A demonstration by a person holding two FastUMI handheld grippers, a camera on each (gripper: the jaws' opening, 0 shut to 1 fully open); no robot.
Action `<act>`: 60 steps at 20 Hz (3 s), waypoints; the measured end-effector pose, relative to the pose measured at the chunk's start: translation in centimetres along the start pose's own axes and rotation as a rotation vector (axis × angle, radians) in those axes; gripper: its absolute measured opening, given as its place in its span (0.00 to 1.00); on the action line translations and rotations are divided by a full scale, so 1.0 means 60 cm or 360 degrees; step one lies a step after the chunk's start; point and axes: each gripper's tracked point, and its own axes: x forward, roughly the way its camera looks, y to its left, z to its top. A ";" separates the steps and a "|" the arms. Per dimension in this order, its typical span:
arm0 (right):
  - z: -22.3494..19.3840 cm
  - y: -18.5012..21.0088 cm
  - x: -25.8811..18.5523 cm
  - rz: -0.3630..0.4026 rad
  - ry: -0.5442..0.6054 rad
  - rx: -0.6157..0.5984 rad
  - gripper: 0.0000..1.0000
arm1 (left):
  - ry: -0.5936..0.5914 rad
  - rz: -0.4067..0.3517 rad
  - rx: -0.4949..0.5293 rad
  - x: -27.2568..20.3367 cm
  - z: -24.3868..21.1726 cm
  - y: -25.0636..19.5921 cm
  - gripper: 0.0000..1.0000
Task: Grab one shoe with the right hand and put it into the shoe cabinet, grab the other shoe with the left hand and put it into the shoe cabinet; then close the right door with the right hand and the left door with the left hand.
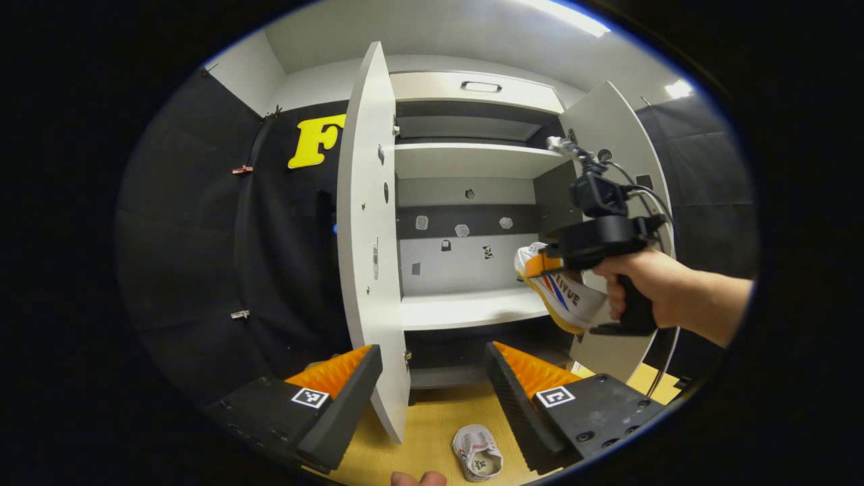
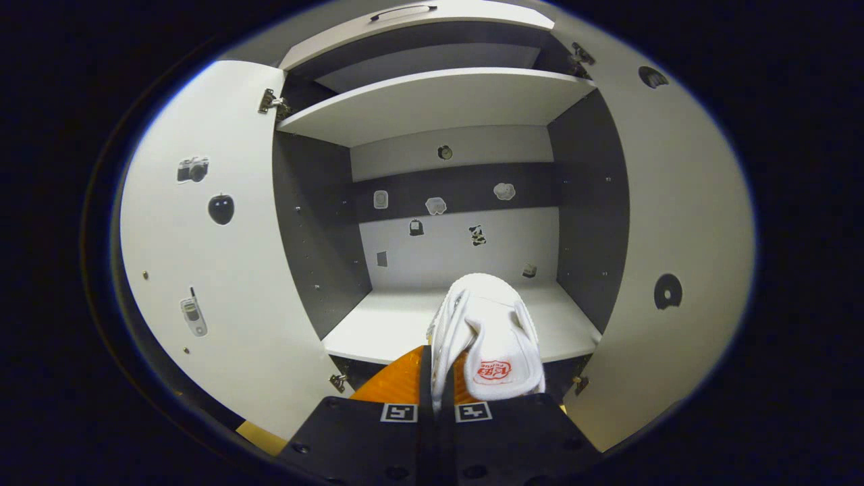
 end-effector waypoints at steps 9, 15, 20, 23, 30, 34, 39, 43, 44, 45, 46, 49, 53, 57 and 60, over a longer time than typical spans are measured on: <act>0.006 -0.131 0.245 -0.0178 0.0284 -0.0258 0.05 | 0.0001 0.0080 -0.0062 0.039 -0.007 -0.013 0.95; -0.025 -0.188 0.363 -0.0228 0.0442 -0.0371 0.05 | -0.0003 0.0120 -0.0030 0.079 -0.014 -0.023 0.95; -0.079 -0.209 0.403 -0.0225 0.0596 -0.0374 0.05 | 0.0012 0.0155 -0.0047 0.093 -0.021 -0.032 0.95; -0.079 -0.203 0.418 -0.0229 0.0618 -0.0370 0.05 | 0.0034 0.0175 -0.0058 0.093 -0.031 -0.035 0.95; -0.089 -0.199 0.385 -0.0301 0.0670 -0.0288 0.37 | 0.0007 0.0158 -0.0027 0.076 -0.017 -0.048 0.95; -0.080 -0.171 0.338 -0.0307 0.0603 -0.0226 0.87 | -0.0012 0.0121 -0.0030 0.061 -0.006 -0.057 0.95; -0.041 -0.127 0.255 -0.0286 0.0320 -0.0280 0.94 | 0.0014 0.0051 -0.0005 0.044 -0.019 -0.071 0.95; 0.005 -0.094 0.159 -0.0263 0.0002 -0.0167 0.98 | 0.0039 0.0022 -0.0055 0.031 -0.035 -0.079 0.95; 0.016 -0.089 0.135 -0.0255 -0.0068 -0.0131 0.98 | 0.0037 0.0019 -0.0051 0.028 -0.037 -0.078 0.95; 0.024 -0.080 0.109 -0.0227 -0.0124 -0.0100 0.98 | 0.0034 0.0018 -0.0044 0.024 -0.041 -0.077 0.95; 0.028 -0.072 0.081 -0.0204 -0.0179 -0.0090 0.98 | 0.0035 0.0018 -0.0034 0.020 -0.046 -0.075 0.95; 0.020 -0.059 0.003 -0.0152 -0.0297 -0.0127 0.98 | 0.0054 0.0006 -0.0030 0.014 -0.071 -0.070 0.95; -0.024 -0.055 -0.099 -0.0126 -0.0346 -0.0085 0.98 | 0.0097 -0.0006 -0.0008 0.009 -0.120 -0.064 0.95; -0.101 -0.067 -0.175 -0.0143 -0.0309 -0.0091 0.98 | 0.0177 -0.0041 0.0002 0.002 -0.193 -0.067 0.96; -0.159 -0.079 -0.220 -0.0151 -0.0242 -0.0094 0.98 | 0.0280 -0.0063 0.0035 -0.004 -0.260 -0.071 0.96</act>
